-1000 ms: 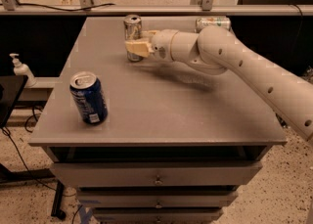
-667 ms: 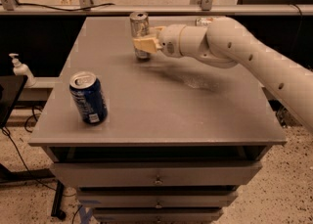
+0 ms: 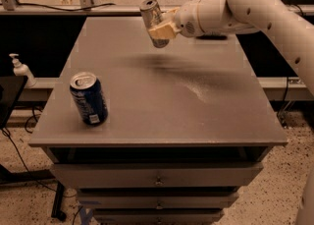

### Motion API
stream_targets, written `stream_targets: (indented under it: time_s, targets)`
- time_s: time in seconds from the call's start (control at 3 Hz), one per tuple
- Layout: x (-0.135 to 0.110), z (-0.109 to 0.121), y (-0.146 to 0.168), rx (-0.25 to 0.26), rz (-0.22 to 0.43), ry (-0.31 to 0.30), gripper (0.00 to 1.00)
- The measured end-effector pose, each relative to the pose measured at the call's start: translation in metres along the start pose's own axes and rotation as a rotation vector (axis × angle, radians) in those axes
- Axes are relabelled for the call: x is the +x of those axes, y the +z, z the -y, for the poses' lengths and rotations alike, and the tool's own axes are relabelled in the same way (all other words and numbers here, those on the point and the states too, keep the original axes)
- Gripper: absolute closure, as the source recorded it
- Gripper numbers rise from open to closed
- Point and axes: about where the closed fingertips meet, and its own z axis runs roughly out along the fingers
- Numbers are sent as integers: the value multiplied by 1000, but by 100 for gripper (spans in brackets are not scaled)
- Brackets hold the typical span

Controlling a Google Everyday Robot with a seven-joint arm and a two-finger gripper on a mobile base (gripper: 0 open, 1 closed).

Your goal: Knock redbull can over

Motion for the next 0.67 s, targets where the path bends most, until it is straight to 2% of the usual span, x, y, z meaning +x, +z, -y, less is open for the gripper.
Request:
stream_targets:
  time_s: [0.33,0.67]
  targets:
    - [5,0,-24,-52,-166,-128,100]
    - [27,-13,-38,-136,-350,-230,100]
